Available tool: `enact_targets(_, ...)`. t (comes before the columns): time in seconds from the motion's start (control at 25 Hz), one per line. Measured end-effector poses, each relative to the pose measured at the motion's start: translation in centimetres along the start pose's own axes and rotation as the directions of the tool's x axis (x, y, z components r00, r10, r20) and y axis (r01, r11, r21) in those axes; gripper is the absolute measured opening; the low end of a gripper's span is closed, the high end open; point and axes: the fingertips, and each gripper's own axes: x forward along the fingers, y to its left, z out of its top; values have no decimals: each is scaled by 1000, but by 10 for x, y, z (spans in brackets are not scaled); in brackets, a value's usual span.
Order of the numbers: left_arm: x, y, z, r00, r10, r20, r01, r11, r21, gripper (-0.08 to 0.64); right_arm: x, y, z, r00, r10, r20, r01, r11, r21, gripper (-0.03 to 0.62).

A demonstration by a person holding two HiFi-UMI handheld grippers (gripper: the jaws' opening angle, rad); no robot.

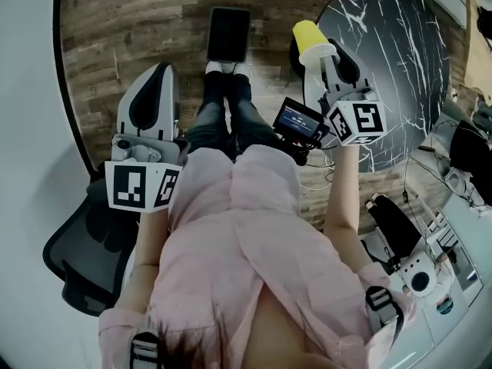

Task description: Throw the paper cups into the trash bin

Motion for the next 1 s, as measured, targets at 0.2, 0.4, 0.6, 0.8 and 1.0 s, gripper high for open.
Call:
enact_targets(0.2,-3,-1,0,1000,1,1,-1,1000,0,15,8,8,-15,997,71,-30,-71,997,-9,55)
enact_targets(0.4,-10,2,-2,1000,12,-12,-12,1000,8,15,-1,-4,-32,998,42,-40,-40,998,42,55)
enact_targets(0.6,-9,2,-2,1000,0,-9,0,1000,17,15,15,2,-32,998,44,-39,-43,999,33,55)
enact_targets(0.8,-4,-1,-2,1000,-26,4,26,1000,10,15,37,28,-23,996,89,-23,-89,996,25,54)
enact_targets(1.0,-2,-2,-8,999,-40,0,40,999,-5,15,54,50,-24,989,140,-41,-140,990,5,55)
